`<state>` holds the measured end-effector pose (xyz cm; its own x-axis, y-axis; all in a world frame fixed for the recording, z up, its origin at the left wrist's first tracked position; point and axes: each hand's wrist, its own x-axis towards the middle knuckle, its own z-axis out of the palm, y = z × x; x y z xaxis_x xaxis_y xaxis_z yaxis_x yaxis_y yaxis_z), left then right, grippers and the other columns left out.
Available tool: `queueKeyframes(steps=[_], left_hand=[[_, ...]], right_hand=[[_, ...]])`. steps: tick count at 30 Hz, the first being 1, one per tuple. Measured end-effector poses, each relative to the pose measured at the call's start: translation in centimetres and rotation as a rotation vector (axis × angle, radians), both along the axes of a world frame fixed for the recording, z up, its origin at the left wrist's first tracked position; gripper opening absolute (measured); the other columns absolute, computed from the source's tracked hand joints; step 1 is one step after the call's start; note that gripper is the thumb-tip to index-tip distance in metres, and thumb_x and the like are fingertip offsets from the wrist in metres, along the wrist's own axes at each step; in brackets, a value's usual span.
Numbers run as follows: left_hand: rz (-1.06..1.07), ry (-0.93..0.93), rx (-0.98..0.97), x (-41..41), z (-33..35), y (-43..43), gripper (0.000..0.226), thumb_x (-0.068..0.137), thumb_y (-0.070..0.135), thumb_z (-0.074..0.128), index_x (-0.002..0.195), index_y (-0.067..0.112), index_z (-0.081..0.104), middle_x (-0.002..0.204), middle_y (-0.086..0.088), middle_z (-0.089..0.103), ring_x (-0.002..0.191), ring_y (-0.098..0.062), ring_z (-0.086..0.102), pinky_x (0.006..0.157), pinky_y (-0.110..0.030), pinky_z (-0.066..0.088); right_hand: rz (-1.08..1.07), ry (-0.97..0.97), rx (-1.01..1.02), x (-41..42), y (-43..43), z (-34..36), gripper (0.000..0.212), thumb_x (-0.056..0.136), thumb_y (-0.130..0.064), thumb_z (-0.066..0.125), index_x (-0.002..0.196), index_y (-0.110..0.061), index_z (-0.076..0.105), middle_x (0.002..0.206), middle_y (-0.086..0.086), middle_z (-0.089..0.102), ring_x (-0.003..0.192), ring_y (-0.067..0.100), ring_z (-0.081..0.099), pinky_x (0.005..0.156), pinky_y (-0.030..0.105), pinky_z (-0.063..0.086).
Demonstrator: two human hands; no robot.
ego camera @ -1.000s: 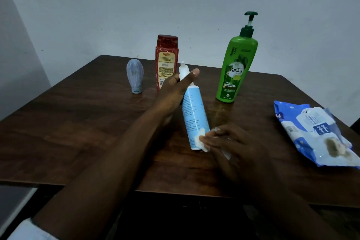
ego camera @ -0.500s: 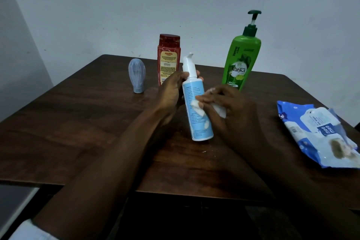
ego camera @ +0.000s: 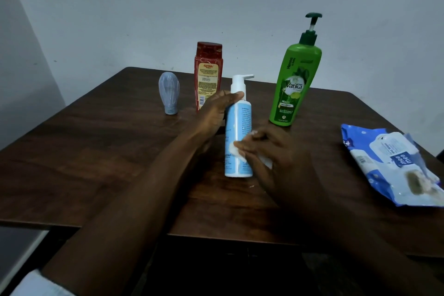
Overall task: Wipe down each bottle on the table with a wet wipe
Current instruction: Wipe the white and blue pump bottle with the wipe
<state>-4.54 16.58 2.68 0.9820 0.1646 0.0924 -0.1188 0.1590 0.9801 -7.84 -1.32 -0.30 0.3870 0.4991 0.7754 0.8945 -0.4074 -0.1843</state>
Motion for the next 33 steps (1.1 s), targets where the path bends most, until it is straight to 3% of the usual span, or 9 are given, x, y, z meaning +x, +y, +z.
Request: queueKeyframes(steps=[3,6,12,15,20,23,29,33], left_hand=[[0.011,-0.002,0.067,-0.3,0.3,0.0,0.016,0.097,0.03,0.058,0.094,0.015,0.054,0.083,-0.001,0.062,0.072,-0.013,0.059,0.071,-0.029,0.05],[0.035,0.014,0.072,-0.4,0.4,0.1,0.019,0.095,0.032,0.061,0.097,0.015,0.054,0.083,0.0,0.063,0.068,-0.011,0.059,0.067,-0.027,0.049],[0.036,0.02,0.047,-0.3,0.3,0.3,0.018,0.091,0.032,0.066,0.089,0.017,0.056,0.068,0.008,0.065,0.056,-0.004,0.06,0.056,-0.021,0.048],[0.031,0.0,0.013,-0.4,0.2,0.4,0.018,0.089,0.031,0.068,0.089,0.017,0.056,0.072,0.007,0.066,0.064,-0.008,0.062,0.06,-0.024,0.049],[0.025,-0.026,-0.038,-0.5,0.0,0.8,0.025,0.089,0.028,0.068,0.106,0.015,0.057,0.081,0.003,0.068,0.078,-0.015,0.064,0.066,-0.028,0.05],[0.024,-0.03,-0.062,-0.6,0.0,0.8,0.028,0.083,0.03,0.073,0.102,0.015,0.058,0.076,0.004,0.069,0.07,-0.012,0.065,0.062,-0.026,0.052],[0.062,0.004,-0.049,-0.4,0.0,0.7,0.04,0.078,0.039,0.08,0.104,0.016,0.061,0.08,0.003,0.07,0.074,-0.012,0.065,0.065,-0.027,0.054],[0.09,0.038,-0.015,-0.6,0.2,0.4,0.047,0.082,0.04,0.077,0.114,0.008,0.064,0.089,-0.002,0.07,0.085,-0.017,0.066,0.076,-0.032,0.057]], right_hand=[[0.028,0.014,0.0,-1.6,-0.9,-1.6,0.023,0.092,-0.026,0.062,0.106,-0.016,0.078,0.108,0.004,0.064,0.096,0.017,0.066,0.084,0.029,0.055],[0.043,0.003,0.001,-2.2,-1.4,-1.9,0.025,0.096,-0.032,0.06,0.103,-0.017,0.079,0.106,0.0,0.063,0.095,0.011,0.065,0.085,0.018,0.052],[0.022,0.036,-0.019,0.0,-0.4,0.7,0.02,0.085,-0.009,0.078,0.105,-0.012,0.078,0.103,0.004,0.067,0.096,0.015,0.064,0.087,0.028,0.053],[0.003,0.031,0.054,1.6,1.0,2.7,0.017,0.085,-0.009,0.077,0.102,-0.009,0.078,0.101,0.007,0.069,0.094,0.016,0.065,0.085,0.029,0.054],[-0.008,-0.051,0.097,3.1,2.6,4.8,0.016,0.084,-0.007,0.074,0.1,-0.006,0.078,0.098,0.008,0.07,0.093,0.008,0.061,0.086,0.014,0.045],[-0.023,-0.06,0.084,3.1,2.6,4.8,0.016,0.085,-0.008,0.075,0.101,-0.006,0.078,0.098,0.009,0.07,0.093,0.015,0.064,0.085,0.019,0.047],[-0.026,-0.024,0.048,1.3,1.0,2.3,0.017,0.084,-0.008,0.079,0.101,-0.007,0.077,0.1,0.008,0.069,0.092,0.016,0.066,0.085,0.026,0.053],[-0.023,-0.01,0.004,-0.6,-0.8,-0.4,0.02,0.091,-0.02,0.066,0.105,-0.012,0.078,0.104,0.007,0.068,0.097,0.019,0.066,0.085,0.032,0.054]])
